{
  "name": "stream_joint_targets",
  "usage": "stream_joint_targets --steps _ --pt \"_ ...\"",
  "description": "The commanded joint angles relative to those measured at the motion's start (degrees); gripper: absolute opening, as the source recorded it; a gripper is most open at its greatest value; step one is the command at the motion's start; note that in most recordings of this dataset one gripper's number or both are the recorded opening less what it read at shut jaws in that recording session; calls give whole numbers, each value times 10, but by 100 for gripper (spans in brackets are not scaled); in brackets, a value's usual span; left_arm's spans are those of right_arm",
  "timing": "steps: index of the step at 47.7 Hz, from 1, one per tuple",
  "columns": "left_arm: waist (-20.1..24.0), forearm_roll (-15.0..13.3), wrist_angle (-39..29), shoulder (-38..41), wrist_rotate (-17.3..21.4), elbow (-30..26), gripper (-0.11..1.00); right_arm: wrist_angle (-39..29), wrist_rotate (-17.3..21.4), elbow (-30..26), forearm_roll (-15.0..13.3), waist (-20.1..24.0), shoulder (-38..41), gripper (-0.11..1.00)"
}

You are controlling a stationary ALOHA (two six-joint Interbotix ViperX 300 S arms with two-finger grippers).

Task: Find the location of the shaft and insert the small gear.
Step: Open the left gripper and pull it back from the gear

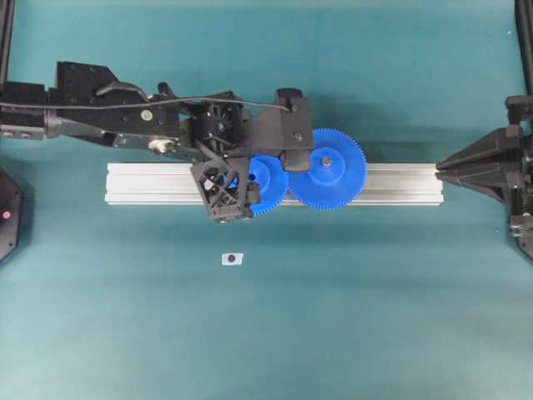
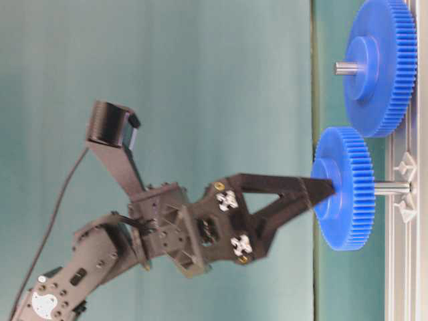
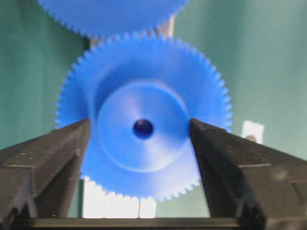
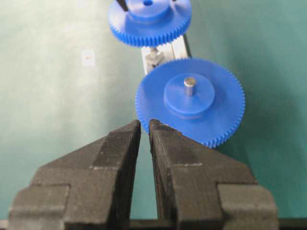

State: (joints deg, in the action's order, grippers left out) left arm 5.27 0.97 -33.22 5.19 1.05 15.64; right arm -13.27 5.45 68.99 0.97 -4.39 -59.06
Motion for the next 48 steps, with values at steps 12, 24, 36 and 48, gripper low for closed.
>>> stream_joint_targets --steps 12,24,36,48 --pt "1 1 4 -44 25 -44 74 5 4 -4 1 -1 3 21" --pt "1 2 5 -63 41 -17 35 8 4 -4 0 -1 3 20" --pt "2 2 12 -63 43 3 1 10 5 -4 0 -1 3 21" --pt "3 2 40 -33 37 23 1 9 5 -4 1 -1 3 21"
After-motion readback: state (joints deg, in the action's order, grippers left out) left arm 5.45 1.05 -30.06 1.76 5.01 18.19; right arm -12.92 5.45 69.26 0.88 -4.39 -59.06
